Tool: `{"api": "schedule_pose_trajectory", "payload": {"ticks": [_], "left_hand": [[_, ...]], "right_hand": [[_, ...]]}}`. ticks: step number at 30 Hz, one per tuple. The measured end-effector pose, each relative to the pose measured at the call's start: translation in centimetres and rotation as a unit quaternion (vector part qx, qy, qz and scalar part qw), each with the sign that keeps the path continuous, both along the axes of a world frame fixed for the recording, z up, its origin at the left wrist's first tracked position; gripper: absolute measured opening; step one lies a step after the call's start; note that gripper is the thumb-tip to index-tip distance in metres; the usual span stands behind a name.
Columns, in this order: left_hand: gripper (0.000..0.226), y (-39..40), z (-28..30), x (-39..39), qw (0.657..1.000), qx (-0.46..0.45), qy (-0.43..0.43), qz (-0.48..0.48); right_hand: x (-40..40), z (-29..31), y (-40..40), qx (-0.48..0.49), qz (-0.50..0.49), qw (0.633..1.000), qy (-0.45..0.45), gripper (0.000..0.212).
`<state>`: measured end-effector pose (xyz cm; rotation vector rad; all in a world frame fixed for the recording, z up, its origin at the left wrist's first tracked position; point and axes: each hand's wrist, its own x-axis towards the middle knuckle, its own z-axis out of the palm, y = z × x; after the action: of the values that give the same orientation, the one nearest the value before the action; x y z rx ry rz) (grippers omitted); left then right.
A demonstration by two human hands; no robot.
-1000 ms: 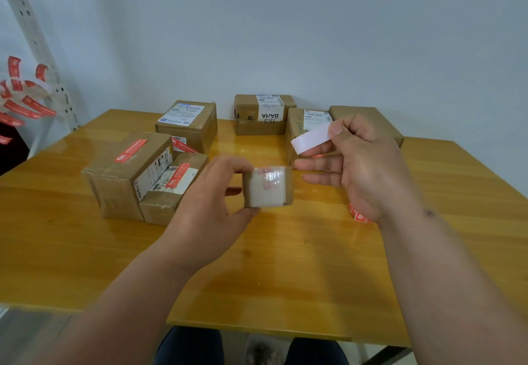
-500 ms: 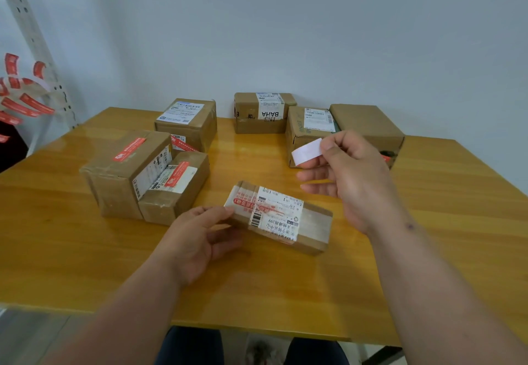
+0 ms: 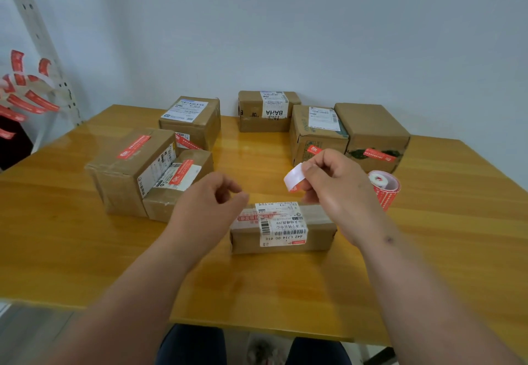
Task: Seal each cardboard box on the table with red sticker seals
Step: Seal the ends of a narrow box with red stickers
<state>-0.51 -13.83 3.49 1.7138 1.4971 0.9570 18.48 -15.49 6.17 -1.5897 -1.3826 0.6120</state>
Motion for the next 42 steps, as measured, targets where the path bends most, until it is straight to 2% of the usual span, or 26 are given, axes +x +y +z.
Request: {"api": "schedule_pose_trajectory", "payload": {"ticks": [2,5,9,13,17,20,24,27,31,35,42], "left_hand": [[0.004,-0.6,0.9,1.1,0.995,-0.008,-0.085,-0.041],[0.008,-0.8,1.1,2.3,0.982,-0.051,-0.165,-0.075],[0.019,-0.6,0.7,2.7,0.948,-0.124,-0.279,-0.089],[0.015,-0.6,0.4,2.6,0.931,-0.154,-0.314,-0.104],[0.009,-0.4,0.3,2.2,0.921,-0.17,-0.339,-0.088],[0.01,-0.1,0.2,1.8,0.92,-0.176,-0.344,-0.07],[0.015,0.2,0.2,1.6,0.928,-0.167,-0.329,-0.045],[0.014,0.5,0.5,1.4,0.938,-0.154,-0.308,-0.036],[0.014,0.6,0.9,1.1,0.958,-0.13,-0.251,-0.036],[0.015,0.5,1.2,1.1,0.972,-0.111,-0.202,-0.045],[0.017,0.8,1.3,0.6,0.971,-0.142,-0.177,-0.073]], "right_hand": [[-0.6,0.0,-0.2,0.006,0.008,0.999,-0.038,0.017],[-1.4,0.0,-0.5,0.028,0.036,0.995,-0.086,0.017],[-2.1,-0.3,-1.1,0.031,0.092,0.987,-0.131,0.018],[-2.2,-0.9,-1.4,0.034,0.115,0.973,-0.197,0.022],[-2.2,-1.1,-1.4,0.03,0.12,0.973,-0.193,0.011],[-1.8,-0.8,-1.5,0.011,0.144,0.973,-0.18,0.012],[-1.5,-0.3,-1.8,-0.05,0.202,0.954,-0.216,0.041],[-1.5,-0.5,-1.9,-0.013,0.149,0.978,-0.148,0.028],[-1.2,-1.0,-1.2,0.049,0.036,0.993,-0.104,0.027],[-1.1,-1.1,-0.8,0.043,0.029,0.991,-0.122,0.014],[-0.7,-1.3,-0.6,-0.01,0.047,0.996,-0.074,0.014]]}}
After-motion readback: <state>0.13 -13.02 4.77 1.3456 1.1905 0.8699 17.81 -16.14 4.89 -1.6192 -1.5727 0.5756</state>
